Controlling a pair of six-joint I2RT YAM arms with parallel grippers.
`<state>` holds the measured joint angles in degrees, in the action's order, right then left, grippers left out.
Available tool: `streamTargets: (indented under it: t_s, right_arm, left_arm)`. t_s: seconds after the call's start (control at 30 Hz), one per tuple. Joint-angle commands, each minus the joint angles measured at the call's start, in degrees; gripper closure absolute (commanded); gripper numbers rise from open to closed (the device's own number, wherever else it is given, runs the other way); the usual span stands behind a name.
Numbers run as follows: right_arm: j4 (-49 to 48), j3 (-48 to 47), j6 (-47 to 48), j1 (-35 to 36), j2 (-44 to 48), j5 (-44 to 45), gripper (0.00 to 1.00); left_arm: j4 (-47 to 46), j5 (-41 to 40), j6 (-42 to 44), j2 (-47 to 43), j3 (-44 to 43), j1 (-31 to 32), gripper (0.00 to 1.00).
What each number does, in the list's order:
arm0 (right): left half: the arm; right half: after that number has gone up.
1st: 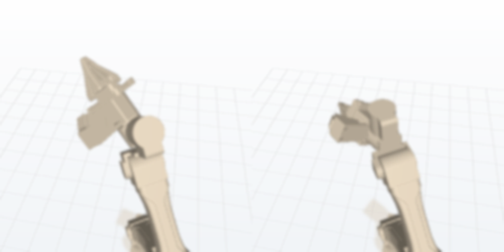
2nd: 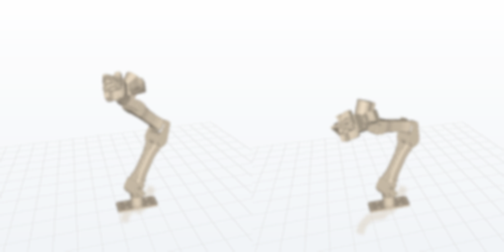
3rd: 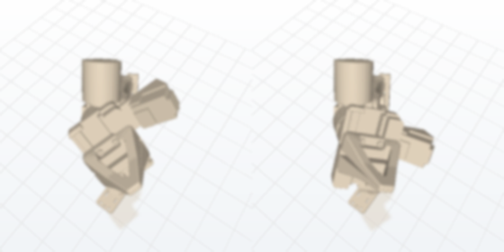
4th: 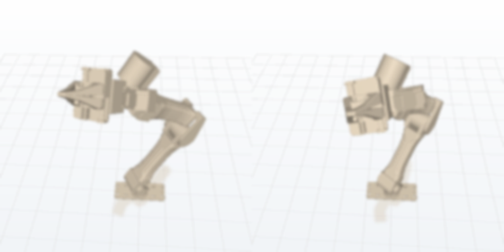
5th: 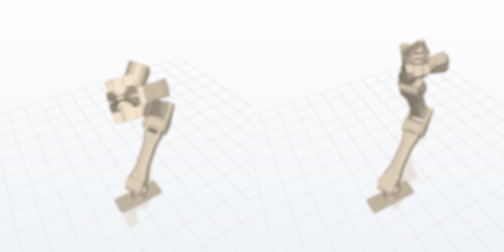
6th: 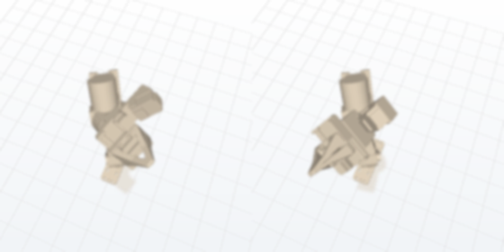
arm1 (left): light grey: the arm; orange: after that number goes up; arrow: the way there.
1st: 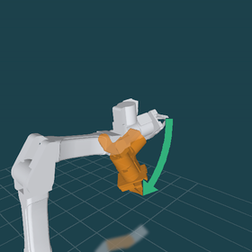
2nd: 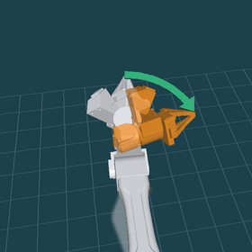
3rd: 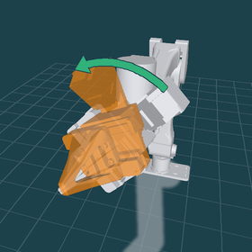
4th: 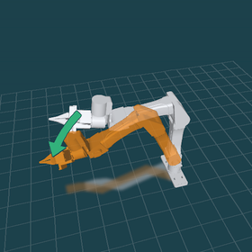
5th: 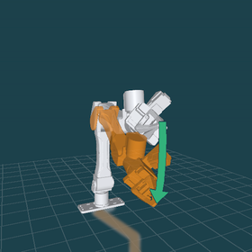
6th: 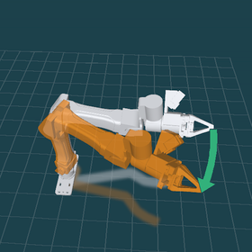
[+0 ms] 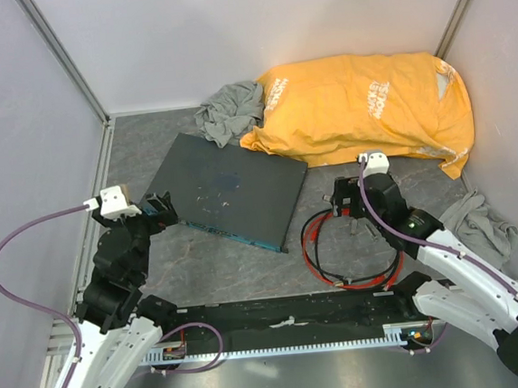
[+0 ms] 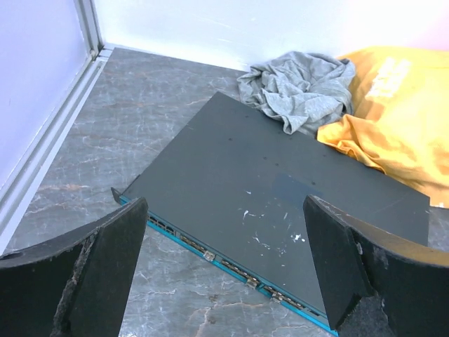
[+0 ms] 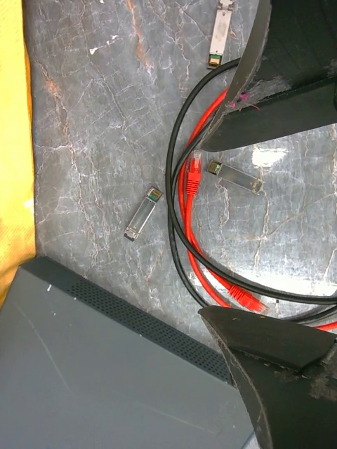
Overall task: Insert the plug into the switch port
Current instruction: Pick up the plug from the center of the board.
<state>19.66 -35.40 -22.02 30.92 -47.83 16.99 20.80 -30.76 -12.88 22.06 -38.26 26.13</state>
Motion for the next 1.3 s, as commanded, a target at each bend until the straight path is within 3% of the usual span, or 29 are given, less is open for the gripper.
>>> streamTargets:
  t_s: [0.0, 0.13, 0.33, 0.5, 0.73, 0.8, 1.1, 1.27]
  right_arm:
    - [0.99, -4.94, 1.80, 0.20, -4.01, -0.72, 0.02]
    - [0.73, -6.96, 6.36, 0.11, -9.10, -5.82, 0.02]
    - [0.99, -11.79, 11.99, -0.24, -18.06, -6.70, 0.02]
    - [2.13, -15.57, 21.31, -2.26, -23.79, -8.91, 0.02]
    - [1.62, -18.22, 33.52, -4.37, -30.20, -8.82, 0.06]
    - [0.47, -18.39, 37.03, -4.99, -31.70, -10.30, 0.10]
    - [-1.73, -17.95, 42.15, -10.35, -41.09, -19.10, 0.44]
    - [-1.73, -20.06, 42.85, -12.99, -45.15, -22.96, 0.52]
  left_arm:
    - [-2.17, 4.12, 4.27, -1.32, -0.50, -0.47, 0.01]
    - [-2.52, 7.20, 6.12, -2.11, -0.32, -0.55, 0.01]
    - [-2.43, 15.37, 7.78, -2.03, -0.76, -0.64, 0.01]
    - [0.12, 24.33, 10.16, 0.26, -3.05, -0.55, 0.01]
    - [-0.41, 28.92, 9.37, -0.88, -0.85, -0.55, 0.01]
    - [-0.32, 28.48, 8.93, -0.97, -0.67, -0.55, 0.01]
    - [-0.05, 29.09, 8.14, -1.94, -0.24, -0.55, 0.01]
    - [0.03, 29.18, 7.96, -2.03, 0.11, -0.64, 0.02]
